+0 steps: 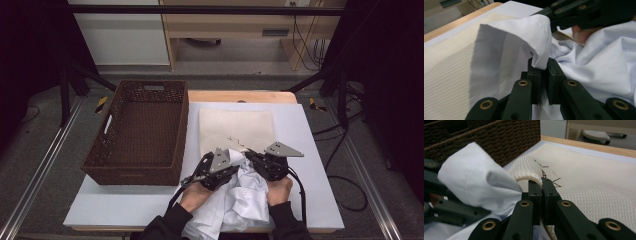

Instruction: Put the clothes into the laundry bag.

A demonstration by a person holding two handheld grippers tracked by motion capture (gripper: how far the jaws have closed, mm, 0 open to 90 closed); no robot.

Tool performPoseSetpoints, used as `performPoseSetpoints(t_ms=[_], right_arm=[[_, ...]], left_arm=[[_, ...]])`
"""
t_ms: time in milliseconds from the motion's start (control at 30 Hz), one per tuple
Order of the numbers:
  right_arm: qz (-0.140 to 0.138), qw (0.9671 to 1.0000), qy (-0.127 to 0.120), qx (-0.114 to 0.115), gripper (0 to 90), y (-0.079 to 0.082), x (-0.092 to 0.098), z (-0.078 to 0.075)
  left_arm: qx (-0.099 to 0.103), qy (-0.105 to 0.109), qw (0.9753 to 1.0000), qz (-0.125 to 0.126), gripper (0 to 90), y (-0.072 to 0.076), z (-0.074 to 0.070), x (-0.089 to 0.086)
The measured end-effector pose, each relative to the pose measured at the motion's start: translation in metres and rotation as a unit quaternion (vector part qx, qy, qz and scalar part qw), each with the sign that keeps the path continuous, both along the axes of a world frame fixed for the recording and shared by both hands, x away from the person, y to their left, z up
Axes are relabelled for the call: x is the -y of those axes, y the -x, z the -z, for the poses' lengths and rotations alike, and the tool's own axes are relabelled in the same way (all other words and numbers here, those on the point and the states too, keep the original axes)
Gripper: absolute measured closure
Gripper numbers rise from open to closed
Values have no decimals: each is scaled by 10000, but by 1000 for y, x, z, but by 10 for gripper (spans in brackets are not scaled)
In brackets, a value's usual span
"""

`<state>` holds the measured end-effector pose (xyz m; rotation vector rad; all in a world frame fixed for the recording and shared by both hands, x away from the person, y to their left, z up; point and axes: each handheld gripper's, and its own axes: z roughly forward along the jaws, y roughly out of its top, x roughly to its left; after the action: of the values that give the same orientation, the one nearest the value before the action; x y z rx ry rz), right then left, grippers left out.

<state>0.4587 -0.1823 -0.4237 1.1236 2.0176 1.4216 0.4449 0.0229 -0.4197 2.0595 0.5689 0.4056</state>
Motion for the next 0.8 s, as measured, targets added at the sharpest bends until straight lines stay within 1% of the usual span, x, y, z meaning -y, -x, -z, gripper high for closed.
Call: performPoseSetpoints(t_ms=[100, 200, 267, 300, 367, 500, 567, 633, 700, 800], right_arm=[[-6, 10000, -8, 18, 873, 0, 0, 0], [-7, 10000, -34, 40, 873, 0, 1, -1], [-19, 10000, -58, 47, 873, 1, 2, -2], [-28, 10000, -69, 61, 873, 1, 2, -2], [-22, 9999, -101, 59, 872, 1, 2, -3], [-65, 9999, -118, 91, 872, 3, 1, -5], [-86, 9999, -95, 97, 872, 3, 0, -5], [-84, 9999, -95, 86, 872, 3, 0, -5], [-84, 9999, -78, 67, 872, 3, 0, -4], [-61, 10000, -30, 40, 872, 2, 1, -3]], left_arm=[[-93, -149, 9998, 27, 828, -3, 8, 6], [-103, -373, 9993, -5, 827, -7, 17, 13], [-145, -553, 9984, -51, 824, -11, 24, 17], [-171, -592, 9980, -106, 822, -14, 27, 19], [-265, -572, 9978, -185, 812, -18, 30, 19], [-300, -664, 9970, -262, 766, -25, 33, 19], [-302, -663, 9970, -269, 746, -26, 34, 19], [-319, -632, 9969, -335, 712, -27, 33, 18], [-267, -616, 9969, -418, 665, -25, 31, 16], [-230, -498, 9977, -399, 540, -20, 22, 10]])
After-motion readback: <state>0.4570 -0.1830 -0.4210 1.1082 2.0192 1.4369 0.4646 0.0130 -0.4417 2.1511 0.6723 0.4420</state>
